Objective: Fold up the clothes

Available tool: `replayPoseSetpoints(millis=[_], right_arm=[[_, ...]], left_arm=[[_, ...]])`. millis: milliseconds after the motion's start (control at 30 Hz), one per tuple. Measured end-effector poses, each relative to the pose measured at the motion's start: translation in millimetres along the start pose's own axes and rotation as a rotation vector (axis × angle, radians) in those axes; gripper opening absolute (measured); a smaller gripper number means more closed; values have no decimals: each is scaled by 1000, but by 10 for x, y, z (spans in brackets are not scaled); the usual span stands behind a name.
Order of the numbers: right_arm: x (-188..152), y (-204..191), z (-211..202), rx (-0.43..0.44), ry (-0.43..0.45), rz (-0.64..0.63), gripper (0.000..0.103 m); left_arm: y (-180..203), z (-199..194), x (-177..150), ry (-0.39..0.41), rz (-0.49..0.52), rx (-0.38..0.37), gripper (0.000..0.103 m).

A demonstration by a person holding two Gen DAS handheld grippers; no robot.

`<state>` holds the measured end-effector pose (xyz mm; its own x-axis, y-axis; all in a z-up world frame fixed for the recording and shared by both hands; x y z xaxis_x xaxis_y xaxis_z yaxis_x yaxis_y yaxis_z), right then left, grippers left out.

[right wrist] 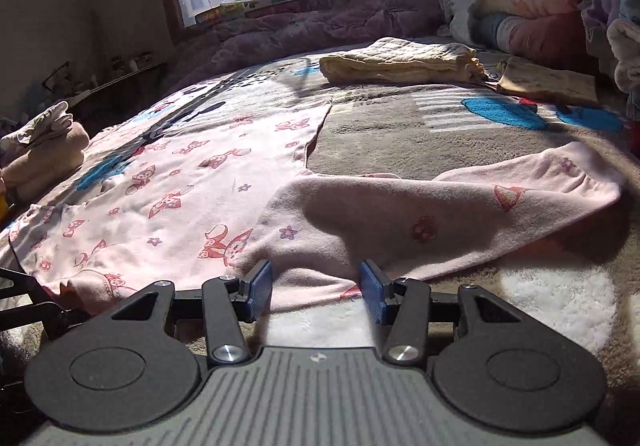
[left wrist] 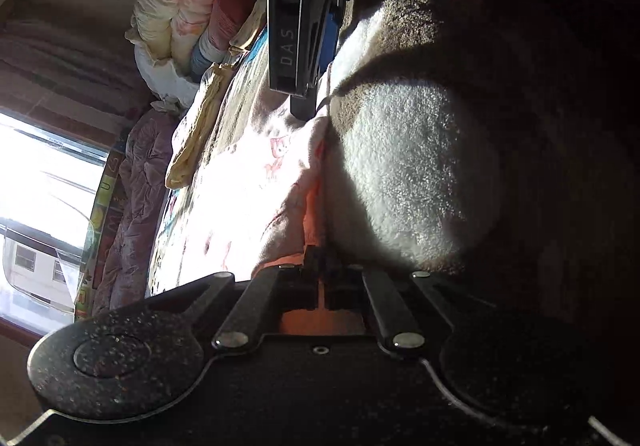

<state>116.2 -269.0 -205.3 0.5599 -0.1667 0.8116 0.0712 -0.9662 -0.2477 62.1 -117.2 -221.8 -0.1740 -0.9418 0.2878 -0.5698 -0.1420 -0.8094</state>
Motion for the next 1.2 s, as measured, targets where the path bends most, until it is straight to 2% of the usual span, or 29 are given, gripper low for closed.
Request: replayPoseSetpoints(millis=[167,233,267,333,433,667,733,800,1033,1133,1200], right_arm=[[12,2,-23,-2,9,0,48],[27,5,-46,2,17,18,49],[31,9,-63,6,18,26,49],[32,16,-109,15,24,35,50],[32,34,-141,22,29,49,50],[32,52,-139,33,35,86,53],[28,45,-135,37,33,82,54],[24,44,-131,42,32,76,54],[17,100,-137,65,28,73,54],[18,117,-142,61,29,69,54],[26,147,-143,45,31,71,54]], left_arm=[[-26,-155,19,-5,-56,-44,0],[-120,-316,42,16,-113,-97,3],[-151,-389,51,32,-142,-112,8],[-316,-504,111,76,-243,-88,11],[-443,-366,212,102,-307,-63,12],[-399,-39,343,117,-288,-144,19],[-372,5,331,97,-264,-157,16],[-350,14,328,95,-221,-140,4],[-332,-71,374,123,-170,-42,2],[-100,42,336,89,-92,-46,2],[-25,66,305,83,-82,-40,2]])
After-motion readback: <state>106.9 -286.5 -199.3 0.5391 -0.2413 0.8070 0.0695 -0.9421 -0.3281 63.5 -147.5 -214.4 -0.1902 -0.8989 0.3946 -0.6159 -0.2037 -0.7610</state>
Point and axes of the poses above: each gripper's, at about its wrist camera, not at the fingertips, and z roughly the way its jaws point, y to its right, x to its top, the point moved 3 cm from there along z, roughly the way its jaws point, and after that the axes turned 1 degree about z, right-handed, at the moved point
